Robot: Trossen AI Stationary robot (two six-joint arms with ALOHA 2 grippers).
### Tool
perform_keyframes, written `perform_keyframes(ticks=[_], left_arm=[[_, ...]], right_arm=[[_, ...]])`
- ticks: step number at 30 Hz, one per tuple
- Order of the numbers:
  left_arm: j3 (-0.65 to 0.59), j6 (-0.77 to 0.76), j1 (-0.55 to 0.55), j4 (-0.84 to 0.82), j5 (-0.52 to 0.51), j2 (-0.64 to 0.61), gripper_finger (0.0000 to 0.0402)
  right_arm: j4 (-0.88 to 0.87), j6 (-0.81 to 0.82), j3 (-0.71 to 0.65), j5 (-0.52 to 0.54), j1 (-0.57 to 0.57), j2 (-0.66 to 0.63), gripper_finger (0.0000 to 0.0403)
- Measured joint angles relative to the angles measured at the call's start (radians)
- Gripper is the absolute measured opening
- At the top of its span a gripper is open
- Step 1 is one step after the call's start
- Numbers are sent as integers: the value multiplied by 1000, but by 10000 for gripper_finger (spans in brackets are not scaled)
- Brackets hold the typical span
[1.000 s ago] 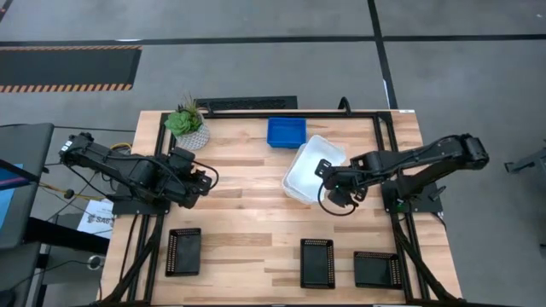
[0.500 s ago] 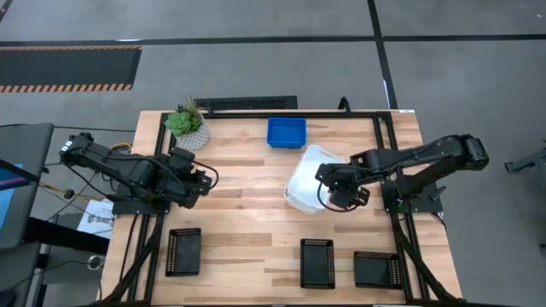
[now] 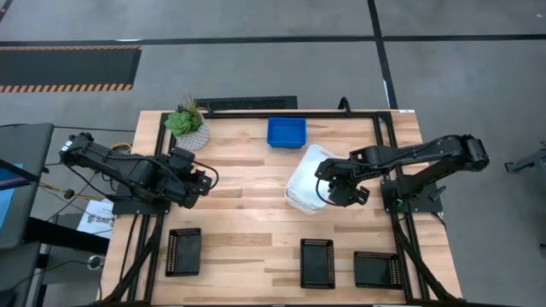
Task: Stack baskets by color
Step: Stack the left white bin on the white bins
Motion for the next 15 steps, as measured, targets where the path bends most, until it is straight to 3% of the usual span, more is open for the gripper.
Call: perform_keyframes(ticks=[8, 15], left_arm=[[0, 0, 0, 0, 0, 0, 197], [0, 1, 0, 0, 0, 0, 197]], right_arm=[[41, 0, -67, 0, -10, 1, 10], [53, -8, -71, 0, -11, 34, 41]])
